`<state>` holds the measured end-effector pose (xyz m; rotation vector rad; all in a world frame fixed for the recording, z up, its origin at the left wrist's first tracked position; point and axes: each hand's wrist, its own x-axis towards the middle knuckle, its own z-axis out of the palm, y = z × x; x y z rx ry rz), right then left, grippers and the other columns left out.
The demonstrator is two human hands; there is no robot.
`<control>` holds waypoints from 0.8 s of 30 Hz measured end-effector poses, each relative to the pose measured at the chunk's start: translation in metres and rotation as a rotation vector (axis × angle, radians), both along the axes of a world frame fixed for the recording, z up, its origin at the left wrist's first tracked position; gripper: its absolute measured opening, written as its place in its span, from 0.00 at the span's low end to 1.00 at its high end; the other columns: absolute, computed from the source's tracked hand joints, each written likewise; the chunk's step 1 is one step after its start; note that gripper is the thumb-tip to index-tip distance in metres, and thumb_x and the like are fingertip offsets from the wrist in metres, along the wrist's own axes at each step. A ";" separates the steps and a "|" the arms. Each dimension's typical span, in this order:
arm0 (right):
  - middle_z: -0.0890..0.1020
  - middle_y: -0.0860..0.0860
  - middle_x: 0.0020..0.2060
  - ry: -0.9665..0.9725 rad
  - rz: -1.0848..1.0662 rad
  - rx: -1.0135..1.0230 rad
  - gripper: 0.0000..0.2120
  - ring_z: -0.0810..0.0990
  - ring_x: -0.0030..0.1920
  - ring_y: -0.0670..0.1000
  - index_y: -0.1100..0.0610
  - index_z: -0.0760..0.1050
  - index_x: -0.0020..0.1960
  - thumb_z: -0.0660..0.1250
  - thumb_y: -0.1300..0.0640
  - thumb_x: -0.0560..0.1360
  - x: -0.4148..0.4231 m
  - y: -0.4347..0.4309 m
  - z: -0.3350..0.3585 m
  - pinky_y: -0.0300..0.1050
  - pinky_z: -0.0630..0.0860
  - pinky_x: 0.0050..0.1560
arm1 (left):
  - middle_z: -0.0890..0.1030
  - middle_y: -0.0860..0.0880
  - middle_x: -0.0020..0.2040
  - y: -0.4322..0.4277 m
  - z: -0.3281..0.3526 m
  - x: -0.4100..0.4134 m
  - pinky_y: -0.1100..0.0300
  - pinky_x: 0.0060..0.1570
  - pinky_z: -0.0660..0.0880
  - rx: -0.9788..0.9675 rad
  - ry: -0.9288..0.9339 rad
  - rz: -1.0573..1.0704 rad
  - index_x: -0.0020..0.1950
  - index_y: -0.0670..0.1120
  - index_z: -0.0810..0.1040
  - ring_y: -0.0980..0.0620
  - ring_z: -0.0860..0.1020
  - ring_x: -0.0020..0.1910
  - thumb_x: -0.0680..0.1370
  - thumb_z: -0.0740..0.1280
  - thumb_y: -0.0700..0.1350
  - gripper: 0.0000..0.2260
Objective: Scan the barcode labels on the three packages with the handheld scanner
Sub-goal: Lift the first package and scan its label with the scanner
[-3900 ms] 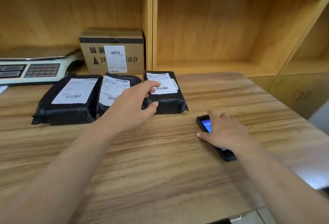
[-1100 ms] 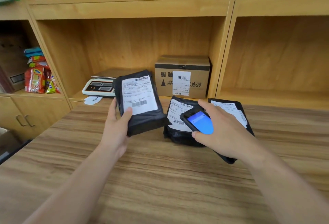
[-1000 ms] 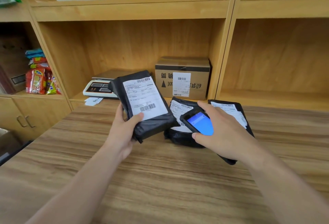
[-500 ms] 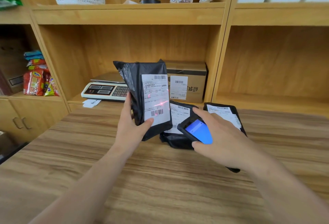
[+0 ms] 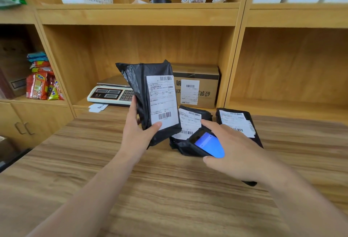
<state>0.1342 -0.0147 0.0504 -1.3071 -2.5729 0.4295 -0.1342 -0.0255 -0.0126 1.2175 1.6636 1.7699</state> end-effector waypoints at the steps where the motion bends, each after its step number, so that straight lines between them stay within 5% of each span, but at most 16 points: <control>1: 0.67 0.40 0.69 0.011 -0.005 0.008 0.42 0.67 0.63 0.47 0.36 0.46 0.79 0.67 0.41 0.72 0.000 0.000 0.000 0.44 0.66 0.53 | 0.73 0.59 0.75 0.000 0.000 -0.001 0.42 0.66 0.77 0.002 -0.011 -0.003 0.80 0.71 0.54 0.53 0.74 0.71 0.74 0.78 0.39 0.48; 7: 0.69 0.42 0.64 0.106 -0.034 0.036 0.43 0.67 0.63 0.47 0.35 0.46 0.78 0.68 0.39 0.72 -0.001 0.003 -0.005 0.46 0.68 0.55 | 0.81 0.57 0.68 0.002 -0.002 -0.008 0.49 0.63 0.79 0.011 -0.169 -0.033 0.80 0.59 0.63 0.58 0.80 0.64 0.79 0.72 0.37 0.34; 14: 0.68 0.43 0.66 0.121 -0.057 0.021 0.44 0.67 0.64 0.48 0.34 0.45 0.78 0.69 0.38 0.71 0.002 0.008 -0.009 0.45 0.67 0.54 | 0.83 0.56 0.61 0.009 -0.004 -0.030 0.48 0.63 0.77 -0.159 -0.138 0.053 0.71 0.54 0.75 0.49 0.80 0.62 0.83 0.65 0.43 0.17; 19: 0.67 0.42 0.67 0.134 -0.080 0.027 0.45 0.66 0.65 0.47 0.34 0.44 0.78 0.69 0.39 0.71 0.003 0.010 -0.011 0.46 0.67 0.53 | 0.85 0.56 0.60 0.012 -0.021 -0.053 0.42 0.66 0.75 -0.289 0.048 0.049 0.64 0.57 0.79 0.50 0.81 0.62 0.80 0.63 0.47 0.14; 24: 0.68 0.43 0.68 0.160 -0.108 0.019 0.44 0.67 0.66 0.48 0.36 0.46 0.78 0.70 0.40 0.71 0.002 0.013 -0.013 0.46 0.67 0.53 | 0.85 0.56 0.60 0.017 -0.032 -0.064 0.44 0.68 0.74 -0.347 -0.002 0.026 0.64 0.58 0.81 0.49 0.81 0.62 0.80 0.63 0.50 0.15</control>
